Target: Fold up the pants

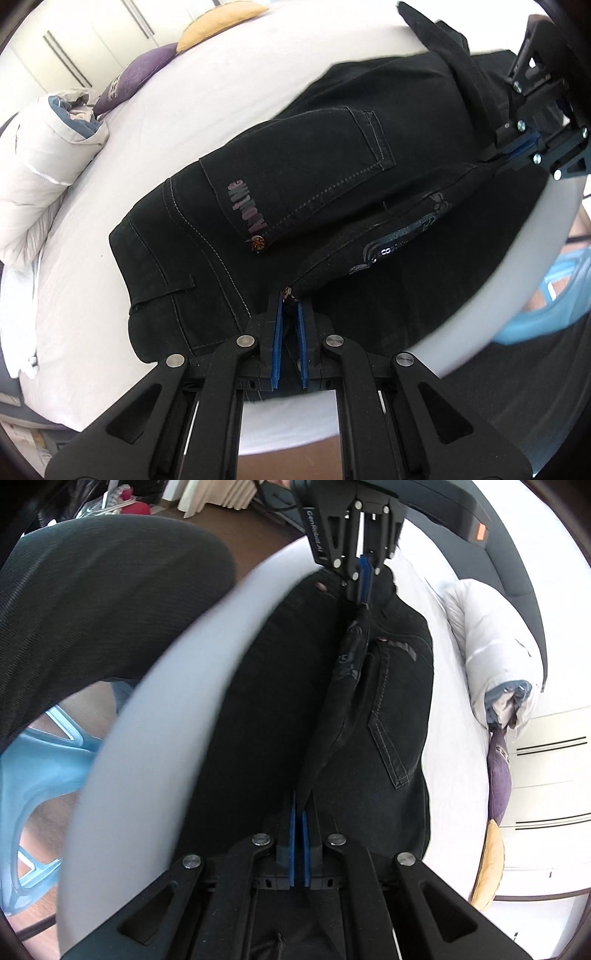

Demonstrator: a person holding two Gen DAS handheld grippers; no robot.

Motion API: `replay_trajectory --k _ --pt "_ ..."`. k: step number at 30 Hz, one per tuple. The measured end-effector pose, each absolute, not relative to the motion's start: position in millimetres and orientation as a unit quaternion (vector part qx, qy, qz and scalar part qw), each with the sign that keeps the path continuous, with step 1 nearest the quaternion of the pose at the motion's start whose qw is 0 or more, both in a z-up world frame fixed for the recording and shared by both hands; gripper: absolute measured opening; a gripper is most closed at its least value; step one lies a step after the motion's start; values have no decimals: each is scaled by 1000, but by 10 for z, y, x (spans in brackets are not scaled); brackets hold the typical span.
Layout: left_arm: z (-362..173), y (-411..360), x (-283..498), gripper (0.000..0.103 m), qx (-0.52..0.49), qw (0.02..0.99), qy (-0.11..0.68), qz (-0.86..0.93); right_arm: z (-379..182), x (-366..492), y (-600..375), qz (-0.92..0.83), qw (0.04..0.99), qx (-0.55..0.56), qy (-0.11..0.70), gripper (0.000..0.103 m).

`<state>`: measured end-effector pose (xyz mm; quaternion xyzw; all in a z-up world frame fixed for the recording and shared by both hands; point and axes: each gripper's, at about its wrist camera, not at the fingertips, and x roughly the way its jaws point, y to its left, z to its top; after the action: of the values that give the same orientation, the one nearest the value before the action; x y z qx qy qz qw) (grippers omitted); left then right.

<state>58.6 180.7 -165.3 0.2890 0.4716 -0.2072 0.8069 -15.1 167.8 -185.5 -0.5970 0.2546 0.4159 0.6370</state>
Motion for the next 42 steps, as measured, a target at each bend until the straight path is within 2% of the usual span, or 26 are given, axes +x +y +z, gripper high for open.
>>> replay_trajectory --k 8,33,40,41,42 --pt "-1748 1840 273 7 302 804 468 -208 -1914 -230 1711 414 633 -604 253 4" --pt "-1861 1761 300 7 315 801 467 -203 -2080 -315 1874 399 623 -627 244 4" --pt "-1909 1733 374 20 316 801 476 -178 -2163 -283 1870 391 634 -618 251 6" --pt "-1895 1762 378 25 315 797 484 -176 -2166 -282 1863 390 638 -616 250 7" --pt "-1882 1786 374 39 318 793 492 -170 -2175 -288 1859 386 640 -616 248 7"
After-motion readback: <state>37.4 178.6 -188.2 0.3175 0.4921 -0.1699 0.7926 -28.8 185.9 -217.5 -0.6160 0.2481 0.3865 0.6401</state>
